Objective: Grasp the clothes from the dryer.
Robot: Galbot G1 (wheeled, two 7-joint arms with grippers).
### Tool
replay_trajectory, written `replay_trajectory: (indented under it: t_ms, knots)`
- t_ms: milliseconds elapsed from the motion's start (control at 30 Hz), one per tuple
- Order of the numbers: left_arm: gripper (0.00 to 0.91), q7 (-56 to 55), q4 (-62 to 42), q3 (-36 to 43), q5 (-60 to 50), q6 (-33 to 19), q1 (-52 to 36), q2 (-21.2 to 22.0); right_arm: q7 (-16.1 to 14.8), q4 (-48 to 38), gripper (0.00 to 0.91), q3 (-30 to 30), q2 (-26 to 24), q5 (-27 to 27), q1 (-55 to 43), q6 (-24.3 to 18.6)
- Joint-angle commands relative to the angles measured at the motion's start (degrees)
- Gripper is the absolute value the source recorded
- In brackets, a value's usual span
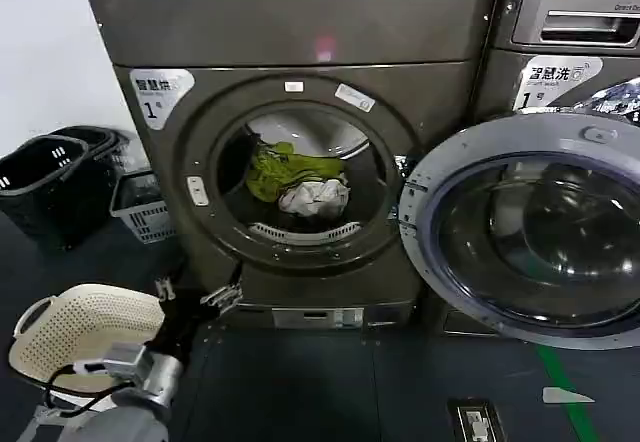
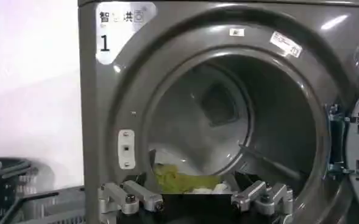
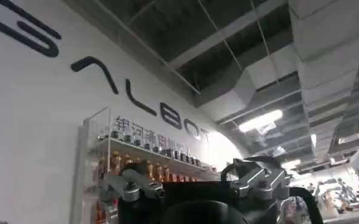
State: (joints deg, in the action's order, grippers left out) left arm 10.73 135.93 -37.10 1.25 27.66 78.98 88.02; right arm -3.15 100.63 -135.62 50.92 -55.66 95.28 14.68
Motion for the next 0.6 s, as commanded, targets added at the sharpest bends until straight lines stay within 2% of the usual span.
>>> replay_trajectory:
  t_ms: [33,267,433,600]
  knots:
    - [0.907,0.0,0.0,0.0,0.0,-0.1,0.1,-0.1,0.0,0.1,0.907,0.1,0.1,0.0,0.0,0.0]
    - [0.907,0.2,0.3,0.2,0.1,-0.3,0.4,-0.1,-1.0,0.1,0.907,0.2,0.1,-0.4,0.4,-2.3]
    - [0.907,0.5,0.5,0.5,0.2,-0.3,0.4,-0.2,-2.0,0.3,0.907,0.2,0.4,-0.6,0.3,-2.4]
    - [0.907,0.6,0.7,0.7,0.4,-0.3,0.5,-0.2,-1.7,0.2,0.907,0.7,0.4,-1.1,0.4,-3.6]
